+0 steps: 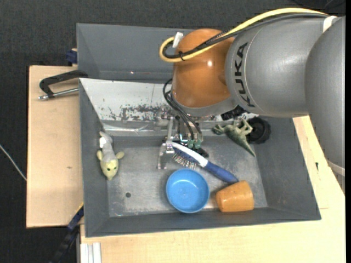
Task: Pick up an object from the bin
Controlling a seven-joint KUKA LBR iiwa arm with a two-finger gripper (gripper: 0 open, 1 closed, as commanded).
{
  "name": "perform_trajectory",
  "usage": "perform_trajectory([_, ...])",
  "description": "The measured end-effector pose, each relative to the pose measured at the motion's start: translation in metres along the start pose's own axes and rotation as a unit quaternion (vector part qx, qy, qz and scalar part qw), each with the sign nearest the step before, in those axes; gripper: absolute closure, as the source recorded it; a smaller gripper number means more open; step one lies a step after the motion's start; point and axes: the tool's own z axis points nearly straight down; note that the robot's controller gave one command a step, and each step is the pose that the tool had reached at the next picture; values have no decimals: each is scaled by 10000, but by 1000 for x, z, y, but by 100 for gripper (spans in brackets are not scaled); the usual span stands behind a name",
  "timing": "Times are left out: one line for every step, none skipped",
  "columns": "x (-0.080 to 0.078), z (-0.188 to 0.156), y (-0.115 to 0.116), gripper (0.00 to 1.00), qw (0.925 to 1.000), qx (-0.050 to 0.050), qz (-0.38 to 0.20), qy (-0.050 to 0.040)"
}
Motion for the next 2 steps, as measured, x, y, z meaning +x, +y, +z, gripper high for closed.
perform_trajectory([-18, 98, -77, 0, 9998, -13, -181, -70])
perform_trajectory([-21, 94, -74, 100, 9997, -17, -201, -127])
